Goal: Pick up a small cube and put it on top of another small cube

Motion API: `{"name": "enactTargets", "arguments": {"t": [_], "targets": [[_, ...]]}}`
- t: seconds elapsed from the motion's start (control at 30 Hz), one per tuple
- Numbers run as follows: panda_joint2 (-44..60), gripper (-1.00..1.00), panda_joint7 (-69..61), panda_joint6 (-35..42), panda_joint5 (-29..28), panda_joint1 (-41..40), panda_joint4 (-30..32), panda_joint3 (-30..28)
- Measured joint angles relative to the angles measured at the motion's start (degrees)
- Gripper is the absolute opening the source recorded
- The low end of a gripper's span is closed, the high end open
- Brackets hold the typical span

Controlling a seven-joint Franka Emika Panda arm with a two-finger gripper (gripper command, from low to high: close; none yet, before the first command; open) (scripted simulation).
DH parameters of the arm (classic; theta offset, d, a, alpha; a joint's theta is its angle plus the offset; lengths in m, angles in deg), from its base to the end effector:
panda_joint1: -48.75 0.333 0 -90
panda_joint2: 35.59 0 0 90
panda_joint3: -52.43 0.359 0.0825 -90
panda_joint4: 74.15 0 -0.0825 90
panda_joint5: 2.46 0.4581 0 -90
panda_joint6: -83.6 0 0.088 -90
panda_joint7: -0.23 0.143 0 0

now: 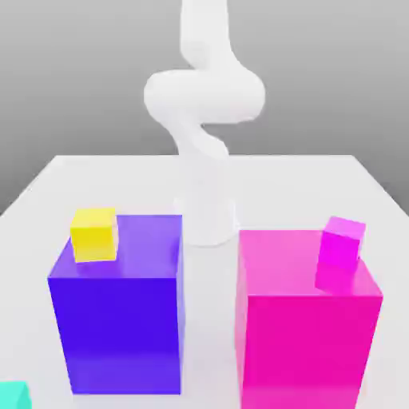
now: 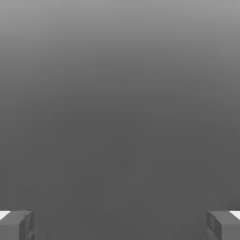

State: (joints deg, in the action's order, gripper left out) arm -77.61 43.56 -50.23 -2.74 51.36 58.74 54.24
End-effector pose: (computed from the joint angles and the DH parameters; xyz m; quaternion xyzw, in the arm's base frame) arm 0.4407 0.0377 0.6856 -0.8777 0.3090 -0.3402 0.1357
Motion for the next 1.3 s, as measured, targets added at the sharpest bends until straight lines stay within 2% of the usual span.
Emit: {"name": "enactTargets", "arguments": {"t": [0.5, 0.7, 0.8, 0.97, 1.0, 1.2, 1.3], "targets": [[30.7, 0.0, -12.3, -19.1, 2.6, 19.9, 16.3, 14.0], [40.8, 0.0, -8.3, -26.5, 0.3, 25.2, 25.1, 18.7], [44.8, 0.0, -3.1, -30.0, -3.2, 26.9, 27.9, 17.2], [54.8, 0.0, 5.0, -37.9, -13.4, 33.5, 26.4, 7.5], [56.8, -1.0, 6.0, -39.5, -14.6, 35.5, 26.0, 5.2], [57.8, -1.0, 6.6, -40.4, -15.3, 36.4, 25.8, 4.1], [54.3, -1.0, 4.4, -37.6, -12.5, 34.0, 26.6, 7.2]]}}
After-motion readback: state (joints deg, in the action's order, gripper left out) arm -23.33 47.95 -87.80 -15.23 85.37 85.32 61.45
